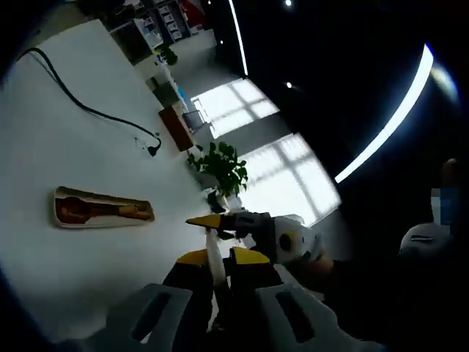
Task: Arrange the utensils inside the cutlery case until each visible utensil rests in its matching compartment.
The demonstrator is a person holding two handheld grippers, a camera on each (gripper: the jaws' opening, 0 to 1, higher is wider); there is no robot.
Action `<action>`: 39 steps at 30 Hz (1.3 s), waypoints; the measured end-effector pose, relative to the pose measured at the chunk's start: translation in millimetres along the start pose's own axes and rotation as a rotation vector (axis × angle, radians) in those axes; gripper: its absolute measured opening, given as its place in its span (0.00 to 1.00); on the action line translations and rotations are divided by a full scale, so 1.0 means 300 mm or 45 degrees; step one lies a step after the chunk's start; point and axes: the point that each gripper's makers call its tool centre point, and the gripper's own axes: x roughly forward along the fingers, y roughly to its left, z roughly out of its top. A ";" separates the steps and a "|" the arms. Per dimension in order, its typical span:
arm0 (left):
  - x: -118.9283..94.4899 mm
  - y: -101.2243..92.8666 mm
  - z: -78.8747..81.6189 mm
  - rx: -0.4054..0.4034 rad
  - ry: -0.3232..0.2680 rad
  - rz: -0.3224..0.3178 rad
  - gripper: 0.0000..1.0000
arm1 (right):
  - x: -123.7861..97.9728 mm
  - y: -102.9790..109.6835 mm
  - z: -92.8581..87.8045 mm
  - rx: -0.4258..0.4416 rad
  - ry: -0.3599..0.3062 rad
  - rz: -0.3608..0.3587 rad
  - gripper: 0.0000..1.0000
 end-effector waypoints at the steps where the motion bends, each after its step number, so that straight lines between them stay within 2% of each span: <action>1: 0.001 -0.001 0.003 -0.012 -0.013 0.000 0.05 | -0.003 -0.008 0.002 -0.015 0.005 -0.018 0.43; 5: 0.003 0.001 0.004 -0.076 -0.052 -0.002 0.04 | -0.010 -0.014 -0.002 -0.040 0.026 -0.039 0.43; 8: 0.006 -0.011 0.006 -0.059 -0.077 0.012 0.04 | -0.013 -0.021 -0.006 -0.065 0.037 -0.068 0.43; 9: 0.008 -0.019 0.009 -0.041 -0.087 0.011 0.04 | -0.016 -0.035 -0.005 -0.103 0.054 -0.102 0.43; 13: 0.000 -0.034 0.026 0.090 -0.135 0.022 0.06 | -0.023 -0.049 0.007 -0.132 0.052 -0.128 0.43; 19: -0.033 -0.081 0.014 0.253 -0.142 0.024 0.23 | -0.036 -0.070 0.037 -0.178 0.044 -0.149 0.43; 20: -0.040 -0.087 0.014 0.289 -0.145 0.013 0.28 | -0.036 -0.074 0.042 -0.180 0.037 -0.154 0.43; 22: -0.050 -0.104 0.010 0.356 -0.155 0.011 0.45 | -0.035 -0.076 0.054 -0.200 0.028 -0.157 0.43; 24: -0.056 -0.112 -0.008 0.376 -0.123 0.012 0.49 | -0.031 -0.077 0.067 -0.228 0.017 -0.158 0.43; 28: -0.076 -0.105 -0.010 0.396 -0.114 0.046 0.40 | -0.022 -0.073 0.092 -0.243 0.016 -0.159 0.43; 35: -0.124 -0.076 0.040 0.375 -0.179 0.113 0.40 | -0.032 -0.097 0.102 -0.259 0.010 -0.180 0.43; 36: -0.129 -0.074 0.052 0.353 -0.196 0.117 0.34 | -0.031 -0.099 0.102 -0.257 0.012 -0.180 0.43; 38: -0.146 -0.036 0.072 0.256 -0.214 0.191 0.08 | -0.029 -0.106 0.104 -0.259 0.012 -0.183 0.43; 39: -0.148 -0.046 0.065 0.213 -0.185 0.141 0.07 | -0.025 -0.108 0.117 -0.270 -0.007 -0.175 0.43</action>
